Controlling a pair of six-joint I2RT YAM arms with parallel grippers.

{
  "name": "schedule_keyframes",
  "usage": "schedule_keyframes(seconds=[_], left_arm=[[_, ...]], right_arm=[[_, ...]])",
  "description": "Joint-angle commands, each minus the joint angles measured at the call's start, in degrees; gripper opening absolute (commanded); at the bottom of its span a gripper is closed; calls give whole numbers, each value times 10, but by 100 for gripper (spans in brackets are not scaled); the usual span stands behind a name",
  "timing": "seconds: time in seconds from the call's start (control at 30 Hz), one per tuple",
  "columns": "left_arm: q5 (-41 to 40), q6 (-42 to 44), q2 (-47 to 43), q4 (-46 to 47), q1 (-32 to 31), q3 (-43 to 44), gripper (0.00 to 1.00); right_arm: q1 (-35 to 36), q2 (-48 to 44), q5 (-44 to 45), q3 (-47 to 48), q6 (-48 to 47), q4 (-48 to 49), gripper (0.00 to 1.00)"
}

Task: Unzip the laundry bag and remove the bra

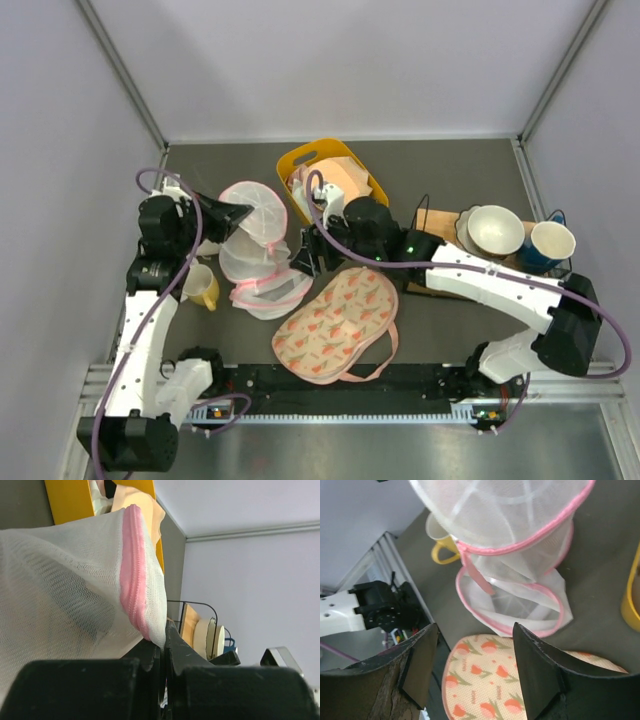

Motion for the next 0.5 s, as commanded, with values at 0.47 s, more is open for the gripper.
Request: schedule_keyframes(seconds=[0.47], left_arm=[[-43,-8,14,-86,1,103,0]], right_arm=[[14,135,-218,110,56,115,66]])
